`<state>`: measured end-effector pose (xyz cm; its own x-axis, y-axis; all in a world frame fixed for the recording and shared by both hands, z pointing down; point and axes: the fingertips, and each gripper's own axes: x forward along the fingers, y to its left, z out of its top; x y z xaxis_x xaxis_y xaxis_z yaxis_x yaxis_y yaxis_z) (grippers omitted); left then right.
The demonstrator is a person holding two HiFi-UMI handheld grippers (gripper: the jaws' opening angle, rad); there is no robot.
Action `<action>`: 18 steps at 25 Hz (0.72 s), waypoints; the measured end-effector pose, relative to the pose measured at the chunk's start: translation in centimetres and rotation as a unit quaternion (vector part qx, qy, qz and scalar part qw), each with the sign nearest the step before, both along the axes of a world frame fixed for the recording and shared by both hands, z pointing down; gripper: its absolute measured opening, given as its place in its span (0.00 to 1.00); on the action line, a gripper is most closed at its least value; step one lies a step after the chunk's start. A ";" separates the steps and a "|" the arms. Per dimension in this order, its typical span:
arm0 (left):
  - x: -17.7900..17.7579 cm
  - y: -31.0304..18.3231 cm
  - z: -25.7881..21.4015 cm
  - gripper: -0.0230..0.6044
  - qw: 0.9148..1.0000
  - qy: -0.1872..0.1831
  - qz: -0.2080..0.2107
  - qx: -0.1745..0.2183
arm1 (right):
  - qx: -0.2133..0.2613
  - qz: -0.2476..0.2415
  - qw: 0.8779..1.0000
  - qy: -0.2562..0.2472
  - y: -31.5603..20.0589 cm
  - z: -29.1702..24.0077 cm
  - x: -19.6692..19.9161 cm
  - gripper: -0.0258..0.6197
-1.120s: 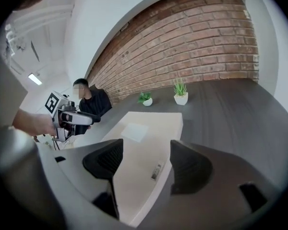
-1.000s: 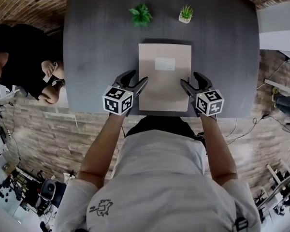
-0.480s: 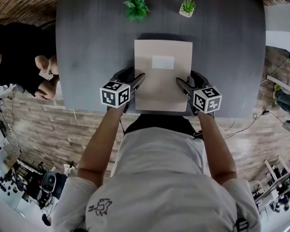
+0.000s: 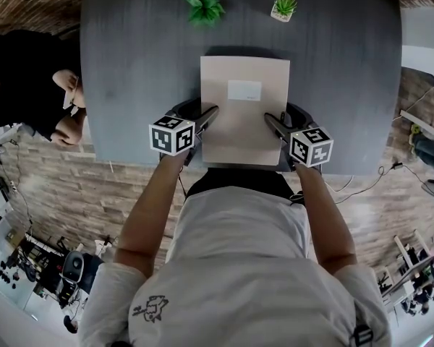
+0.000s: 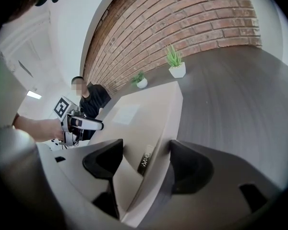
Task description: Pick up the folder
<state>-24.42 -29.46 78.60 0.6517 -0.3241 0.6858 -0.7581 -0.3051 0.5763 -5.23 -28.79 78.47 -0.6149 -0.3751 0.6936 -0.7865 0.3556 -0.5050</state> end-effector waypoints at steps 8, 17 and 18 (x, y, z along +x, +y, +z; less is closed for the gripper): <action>0.1 -0.1 -0.1 0.42 1.000 0.001 -0.011 -0.002 | -0.005 0.012 1.000 -0.004 -0.3 -0.2 0.0 0.48; -0.6 0.5 -3.3 0.40 0.999 -0.006 -0.022 0.031 | 0.020 0.016 1.000 0.000 0.4 -3.0 -0.7 0.46; -0.7 0.6 -3.8 0.39 0.999 -0.007 -0.023 0.038 | 0.025 0.016 1.000 0.001 0.5 -3.5 -0.8 0.45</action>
<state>-25.17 -28.83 74.77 0.6255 -0.4041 0.6674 -0.7801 -0.3121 0.5422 -5.99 -28.28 74.99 -0.6012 -0.4290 0.6742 -0.7985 0.3549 -0.4863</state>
